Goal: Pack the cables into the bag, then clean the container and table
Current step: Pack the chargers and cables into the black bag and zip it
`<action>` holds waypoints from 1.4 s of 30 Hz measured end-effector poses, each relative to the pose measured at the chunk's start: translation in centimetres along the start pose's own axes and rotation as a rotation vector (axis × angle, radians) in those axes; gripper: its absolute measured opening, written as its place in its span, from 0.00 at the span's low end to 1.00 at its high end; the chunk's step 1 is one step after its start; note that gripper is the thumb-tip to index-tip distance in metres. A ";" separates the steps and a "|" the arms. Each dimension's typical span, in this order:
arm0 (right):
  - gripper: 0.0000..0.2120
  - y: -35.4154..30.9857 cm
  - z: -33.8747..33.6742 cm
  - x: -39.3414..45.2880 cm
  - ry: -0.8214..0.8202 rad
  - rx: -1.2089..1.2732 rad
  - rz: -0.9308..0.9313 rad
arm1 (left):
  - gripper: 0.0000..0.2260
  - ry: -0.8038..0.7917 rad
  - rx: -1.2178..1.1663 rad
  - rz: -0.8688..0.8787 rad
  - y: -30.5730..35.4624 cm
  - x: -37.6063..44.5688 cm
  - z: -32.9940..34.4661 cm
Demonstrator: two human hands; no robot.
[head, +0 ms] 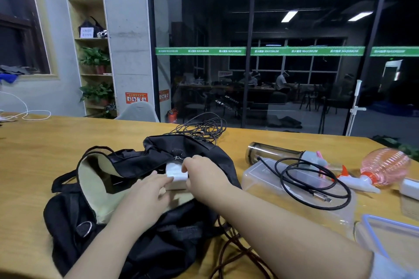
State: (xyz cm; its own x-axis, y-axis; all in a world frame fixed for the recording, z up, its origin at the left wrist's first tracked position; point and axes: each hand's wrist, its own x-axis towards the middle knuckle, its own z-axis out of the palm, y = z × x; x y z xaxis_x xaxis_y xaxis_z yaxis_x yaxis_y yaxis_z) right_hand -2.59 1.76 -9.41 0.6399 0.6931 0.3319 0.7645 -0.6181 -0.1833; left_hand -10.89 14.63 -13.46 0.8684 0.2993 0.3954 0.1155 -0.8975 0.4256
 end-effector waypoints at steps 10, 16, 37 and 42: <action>0.15 1.5 -5.7 -3.6 0.117 0.064 -0.021 | 0.16 0.099 -0.136 0.065 6.2 0.0 -1.6; 0.13 2.9 -8.6 -5.5 0.209 0.072 -0.003 | 0.11 0.095 -0.187 0.217 10.9 0.1 -2.3; 0.17 12.5 -18.2 -16.3 0.367 -0.025 0.239 | 0.11 0.022 -0.207 0.558 26.6 -1.6 0.3; 0.24 15.9 -19.1 -19.2 0.328 -0.033 0.359 | 0.10 -0.043 -0.252 0.634 29.7 -1.7 2.0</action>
State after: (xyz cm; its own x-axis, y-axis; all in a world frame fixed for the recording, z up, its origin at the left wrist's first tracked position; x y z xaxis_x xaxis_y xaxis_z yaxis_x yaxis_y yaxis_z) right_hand -4.26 -28.43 -1.06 0.8003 0.2834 0.5284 0.4935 -0.8119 -0.3120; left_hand -7.99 -13.21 -3.10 0.7504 -0.2771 0.6001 -0.5330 -0.7905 0.3016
